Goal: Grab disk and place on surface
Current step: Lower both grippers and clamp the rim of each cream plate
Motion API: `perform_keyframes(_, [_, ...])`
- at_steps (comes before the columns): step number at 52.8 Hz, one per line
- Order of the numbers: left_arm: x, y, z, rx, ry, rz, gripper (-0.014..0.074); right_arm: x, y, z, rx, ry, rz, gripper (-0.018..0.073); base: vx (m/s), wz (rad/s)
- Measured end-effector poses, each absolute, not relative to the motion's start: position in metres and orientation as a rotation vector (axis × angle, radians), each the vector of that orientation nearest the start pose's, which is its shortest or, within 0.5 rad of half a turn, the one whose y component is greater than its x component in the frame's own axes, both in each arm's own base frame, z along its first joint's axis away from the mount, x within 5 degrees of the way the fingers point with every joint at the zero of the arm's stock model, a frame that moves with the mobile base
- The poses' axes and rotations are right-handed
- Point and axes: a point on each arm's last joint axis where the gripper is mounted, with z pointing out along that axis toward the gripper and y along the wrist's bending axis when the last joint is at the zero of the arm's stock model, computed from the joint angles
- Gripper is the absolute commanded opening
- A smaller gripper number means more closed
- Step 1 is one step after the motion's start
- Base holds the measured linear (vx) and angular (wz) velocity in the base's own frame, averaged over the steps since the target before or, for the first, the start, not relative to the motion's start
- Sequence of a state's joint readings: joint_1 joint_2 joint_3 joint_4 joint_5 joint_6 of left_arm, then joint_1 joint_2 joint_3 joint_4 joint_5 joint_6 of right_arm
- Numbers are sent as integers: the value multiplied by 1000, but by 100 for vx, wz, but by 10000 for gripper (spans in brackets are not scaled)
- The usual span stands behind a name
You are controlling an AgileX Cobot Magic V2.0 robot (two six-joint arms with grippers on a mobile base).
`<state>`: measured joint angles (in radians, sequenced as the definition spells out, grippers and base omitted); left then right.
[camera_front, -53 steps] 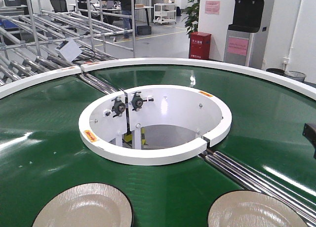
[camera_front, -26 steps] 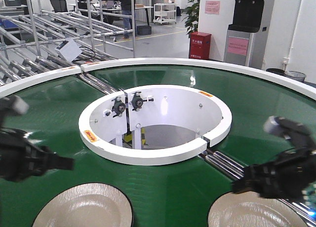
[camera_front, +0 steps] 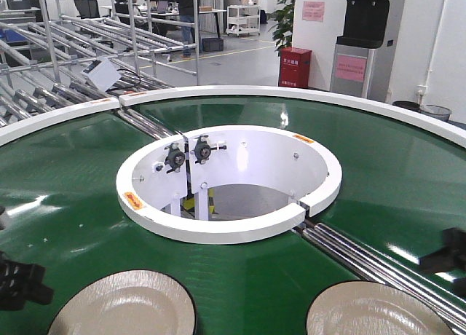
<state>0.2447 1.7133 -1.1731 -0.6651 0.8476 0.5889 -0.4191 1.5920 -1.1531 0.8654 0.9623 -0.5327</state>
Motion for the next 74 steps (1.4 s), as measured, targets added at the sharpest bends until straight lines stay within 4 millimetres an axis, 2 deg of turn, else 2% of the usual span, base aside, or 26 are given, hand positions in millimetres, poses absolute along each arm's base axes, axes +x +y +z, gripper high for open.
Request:
perform_keyframes(4, [347, 50, 217, -56, 2670, -546, 438, 311, -95, 277, 456, 2402, 747, 486, 0, 0])
perform_keyframes(9, [354, 52, 196, -33, 2696, -594, 438, 310, -105, 279, 495, 2360, 756, 486, 0, 0])
perform_keyframes(18, [365, 44, 166, -27, 2658, -815, 438, 310, -106, 281, 495, 2332, 773, 486, 0, 0])
perform_keyframes(28, [369, 35, 147, -49, 2643, -973, 423, 310, -106, 282, 494, 2325, 780, 486, 0, 0])
perform_keyframes(33, [372, 28, 145, -43, 2633, -1006, 359, 310, -106, 282, 495, 2324, 781, 486, 0, 0])
perform_keyframes(36, [373, 21, 143, -27, 2629, -1027, 270, 310, -106, 282, 494, 2325, 782, 486, 0, 0])
perform_keyframes(38, [374, 14, 143, -8, 2626, -1046, 176, 310, -106, 282, 494, 2325, 782, 486, 0, 0])
perform_keyframes(41, [375, 7, 146, -20, 2604, -1096, 38, 310, -106, 282, 494, 2325, 782, 486, 0, 0])
perform_keyframes(43, [376, 4, 148, -20, 2592, -1124, -12, 310, -106, 282, 494, 2326, 783, 486, 0, 0])
perform_keyframes(50, [377, -3, 153, -29, 2563, -1188, -9, 309, -106, 281, 482, 2344, 769, 486, 0, 0])
perform_keyframes(59, [377, -2, 163, -11, 2527, -1172, -8, 306, -111, 273, 438, 2423, 665, 486, 0, 0])
perform_keyframes(64, [375, 1, 182, 6, 2471, -1125, -8, 309, -115, 262, 434, 2467, 632, 486, 0, 0])
perform_keyframes(74, [368, 15, 228, -24, 2323, -1082, -8, 322, -123, 220, 480, 2569, 680, 486, 0, 0])
